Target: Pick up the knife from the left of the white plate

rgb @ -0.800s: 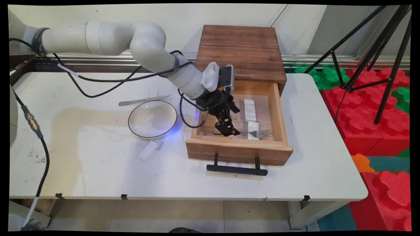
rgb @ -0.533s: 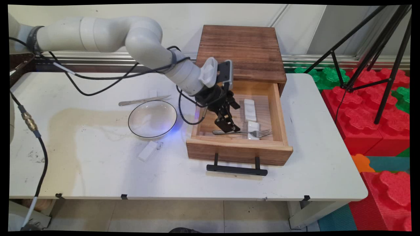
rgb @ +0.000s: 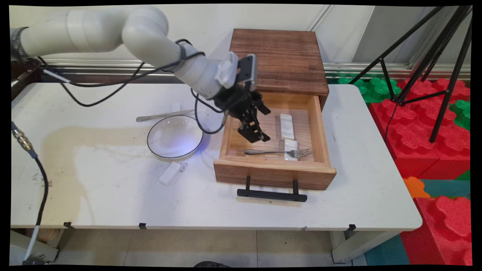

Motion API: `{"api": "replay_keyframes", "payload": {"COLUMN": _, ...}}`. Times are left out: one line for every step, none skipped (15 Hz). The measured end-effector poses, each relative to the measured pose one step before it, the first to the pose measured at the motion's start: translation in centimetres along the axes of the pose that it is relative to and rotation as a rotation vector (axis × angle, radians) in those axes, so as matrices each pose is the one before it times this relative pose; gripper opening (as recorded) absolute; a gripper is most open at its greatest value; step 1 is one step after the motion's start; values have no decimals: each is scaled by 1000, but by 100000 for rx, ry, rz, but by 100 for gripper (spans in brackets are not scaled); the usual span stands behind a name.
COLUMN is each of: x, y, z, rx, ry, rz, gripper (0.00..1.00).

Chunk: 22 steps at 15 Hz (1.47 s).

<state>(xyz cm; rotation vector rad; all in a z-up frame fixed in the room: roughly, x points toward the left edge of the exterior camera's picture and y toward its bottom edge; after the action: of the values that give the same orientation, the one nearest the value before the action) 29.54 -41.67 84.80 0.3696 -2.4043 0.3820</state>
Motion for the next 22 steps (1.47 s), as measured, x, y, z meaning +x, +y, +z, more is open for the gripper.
{"api": "replay_keyframes", "payload": {"x": -79, "y": -8, "z": -485, "rx": 226, "ry": 406, "rz": 284, "gripper": 100}}
{"api": "replay_keyframes", "payload": {"x": -101, "y": 2, "z": -700, "rx": 230, "ry": 533, "rz": 432, "gripper": 100}}
{"api": "replay_keyframes", "payload": {"x": -108, "y": 22, "z": -513, "rx": 125, "ry": 352, "rz": 267, "gripper": 100}}
{"api": "replay_keyframes", "payload": {"x": -233, "y": 77, "z": -986, "rx": 211, "ry": 637, "rz": 250, "gripper": 100}}
{"api": "replay_keyframes", "payload": {"x": -182, "y": 41, "z": -785, "rx": 116, "ry": 533, "rz": 179, "gripper": 100}}
{"api": "replay_keyframes", "payload": {"x": -247, "y": 98, "z": -972, "rx": 54, "ry": 626, "rz": 65, "gripper": 100}}
{"api": "replay_keyframes", "payload": {"x": -275, "y": 123, "z": -936, "rx": 85, "ry": 532, "rz": -56, "gripper": 100}}
{"api": "replay_keyframes", "payload": {"x": -244, "y": 92, "z": -966, "rx": -73, "ry": 647, "rz": 49, "gripper": 100}}
{"api": "replay_keyframes", "payload": {"x": -333, "y": 138, "z": -1170, "rx": -69, "ry": 703, "rz": -39, "gripper": 100}}
{"api": "replay_keyframes", "payload": {"x": -263, "y": 94, "z": -806, "rx": 65, "ry": 379, "rz": -52, "gripper": 100}}
{"api": "replay_keyframes", "payload": {"x": -187, "y": 53, "z": -596, "rx": 1, "ry": 310, "rz": -9, "gripper": 100}}
{"api": "replay_keyframes", "payload": {"x": -254, "y": 58, "z": -842, "rx": -43, "ry": 405, "rz": 95, "gripper": 100}}
{"api": "replay_keyframes", "payload": {"x": -210, "y": 38, "z": -595, "rx": 45, "ry": 241, "rz": -11, "gripper": 100}}
{"api": "replay_keyframes", "payload": {"x": -334, "y": 73, "z": -886, "rx": 62, "ry": 232, "rz": -35, "gripper": 100}}
{"api": "replay_keyframes", "payload": {"x": -242, "y": 32, "z": -592, "rx": 7, "ry": 91, "rz": 10, "gripper": 100}}
{"api": "replay_keyframes", "payload": {"x": -364, "y": 49, "z": -858, "rx": 6, "ry": 93, "rz": 6, "gripper": 100}}
{"api": "replay_keyframes", "payload": {"x": -273, "y": 6, "z": -588, "rx": 62, "ry": 25, "rz": -106, "gripper": 100}}
{"api": "replay_keyframes", "payload": {"x": -424, "y": 5, "z": -888, "rx": 21, "ry": -34, "rz": -137, "gripper": 100}}
{"api": "replay_keyframes", "payload": {"x": -301, "y": -4, "z": -575, "rx": 32, "ry": -54, "rz": -152, "gripper": 100}}
{"api": "replay_keyframes", "payload": {"x": -488, "y": -14, "z": -858, "rx": -9, "ry": -230, "rz": -207, "gripper": 100}}
{"api": "replay_keyframes", "payload": {"x": -328, "y": -15, "z": -550, "rx": -2, "ry": -189, "rz": -166, "gripper": 100}}
{"api": "replay_keyframes", "payload": {"x": -550, "y": -30, "z": -827, "rx": -44, "ry": -435, "rz": -150, "gripper": 100}}
